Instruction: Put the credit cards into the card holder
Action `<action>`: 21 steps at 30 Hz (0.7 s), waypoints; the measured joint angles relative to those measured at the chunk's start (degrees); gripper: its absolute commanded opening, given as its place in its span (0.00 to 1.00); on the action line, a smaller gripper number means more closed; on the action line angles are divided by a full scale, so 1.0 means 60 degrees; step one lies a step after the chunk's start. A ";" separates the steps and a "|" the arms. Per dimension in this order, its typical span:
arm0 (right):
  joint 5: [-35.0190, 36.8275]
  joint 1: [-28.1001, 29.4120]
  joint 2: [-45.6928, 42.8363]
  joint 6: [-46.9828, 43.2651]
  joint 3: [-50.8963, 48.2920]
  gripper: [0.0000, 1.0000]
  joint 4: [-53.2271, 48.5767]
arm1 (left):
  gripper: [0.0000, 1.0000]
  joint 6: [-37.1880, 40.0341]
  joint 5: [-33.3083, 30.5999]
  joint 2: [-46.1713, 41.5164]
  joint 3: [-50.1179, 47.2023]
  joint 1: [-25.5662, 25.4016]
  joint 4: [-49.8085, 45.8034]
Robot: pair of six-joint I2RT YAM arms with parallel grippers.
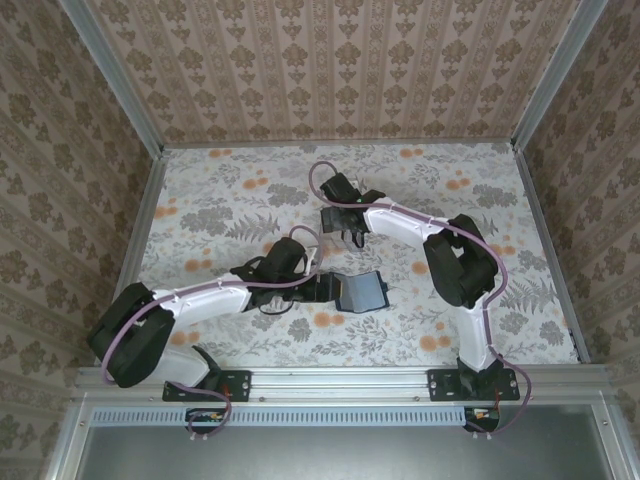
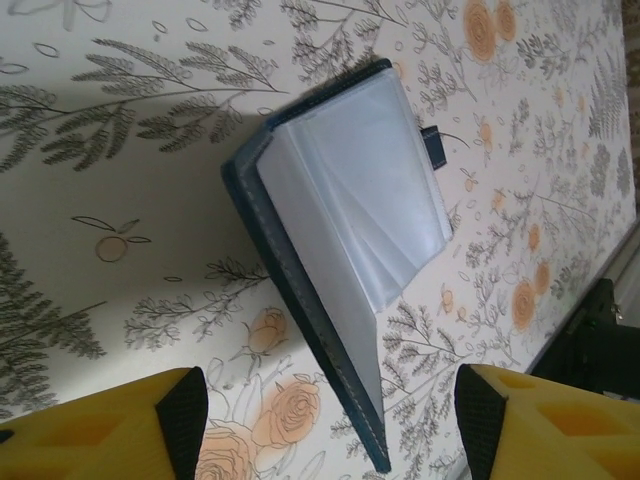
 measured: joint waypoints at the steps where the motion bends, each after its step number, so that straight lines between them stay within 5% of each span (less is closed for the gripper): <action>1: 0.0109 0.0007 0.0000 -0.0004 0.0000 0.91 -0.0015 | 0.68 -0.0029 -0.0076 0.0000 -0.0015 0.0000 0.0000; 16: 0.1253 0.0098 -0.0291 -0.0310 -0.0015 0.80 -0.0634 | 0.67 -0.0091 -0.0401 0.0251 -0.0262 -0.0007 0.0113; 21: 0.1395 0.0095 -0.0408 -0.0470 -0.0007 0.67 -0.0823 | 0.67 -0.0142 -0.0397 0.0306 -0.0335 -0.0007 0.0164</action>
